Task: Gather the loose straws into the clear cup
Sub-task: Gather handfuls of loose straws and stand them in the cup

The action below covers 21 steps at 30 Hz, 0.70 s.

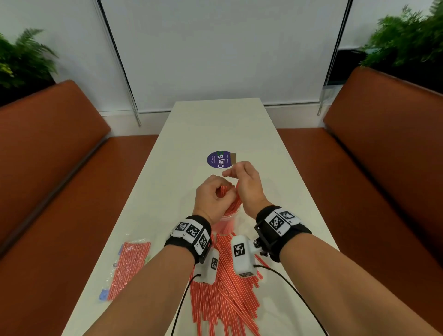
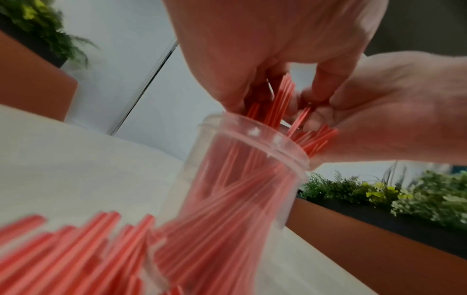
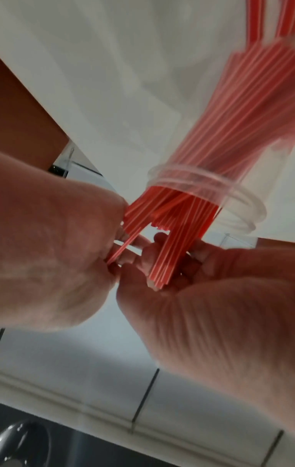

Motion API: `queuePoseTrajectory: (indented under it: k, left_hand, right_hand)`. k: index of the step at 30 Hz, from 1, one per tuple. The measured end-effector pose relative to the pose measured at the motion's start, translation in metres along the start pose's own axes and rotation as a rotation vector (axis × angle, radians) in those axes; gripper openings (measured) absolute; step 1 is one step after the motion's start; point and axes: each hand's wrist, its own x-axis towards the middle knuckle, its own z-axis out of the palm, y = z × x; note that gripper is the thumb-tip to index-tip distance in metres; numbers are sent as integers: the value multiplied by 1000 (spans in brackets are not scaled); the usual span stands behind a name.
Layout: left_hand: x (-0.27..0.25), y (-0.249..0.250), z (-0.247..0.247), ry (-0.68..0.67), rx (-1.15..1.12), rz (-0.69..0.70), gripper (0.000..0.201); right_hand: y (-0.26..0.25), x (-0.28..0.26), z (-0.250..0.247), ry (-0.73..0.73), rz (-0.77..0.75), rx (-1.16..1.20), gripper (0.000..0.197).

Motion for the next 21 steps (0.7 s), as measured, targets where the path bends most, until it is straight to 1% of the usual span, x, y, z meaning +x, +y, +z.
queuePoseTrajectory:
  k: [2,4,6,8,9,10,11,12,13,14,15,16,17,18,20,21]
  left_hand:
    - [-3,-1,-8,17,22,30,30]
    - [-7,-2,-18,-3,48,10,53]
    - [-10,-2,-28,-78,98,-55,78]
    - [-13,-3,-37,-190,147,-168,104]
    - [-14,-3,-40,-256,183,-244,118]
    - [-16,-6,-42,-319,228,-315,131]
    - [-17,-8,-43,-386,255,-368,140]
    - [-18,-10,-43,-448,221,-393,143]
    - [-19,-12,-41,-485,136,-399,136]
    - [-19,-14,-36,-475,58,-379,114]
    - [-21,-14,-31,-442,44,-351,85]
    - [-20,-12,-26,-405,57,-315,64]
    - [-20,-9,-22,-372,79,-281,57]
    - [-19,-5,-19,-348,101,-253,56]
    - [-17,-4,-15,-322,146,-229,59]
    - [-15,-5,-13,-328,160,-236,65]
  right_hand:
    - [6,1,1,-35,-25,-96,21]
    - [15,1,-3,-84,-48,-238,21]
    - [20,-2,-6,-108,-76,-316,21]
    - [23,-5,-11,-113,-135,-338,22]
    - [23,-6,-13,-138,-157,-364,27]
    - [25,-7,-14,-184,-170,-416,37]
    - [28,-8,-14,-235,-190,-511,51]
    - [31,-8,-13,-284,-222,-638,61]
    - [35,-9,-10,-321,-256,-745,66]
    - [37,-8,-6,-335,-288,-802,65]
    - [37,-8,0,-325,-301,-813,61]
    - [37,-7,6,-298,-302,-798,56]
    - [36,-5,11,-267,-293,-776,51]
    - [35,-3,16,-244,-283,-763,47]
    - [33,3,24,-219,-279,-756,36]
    - [32,5,26,-207,-279,-752,31]
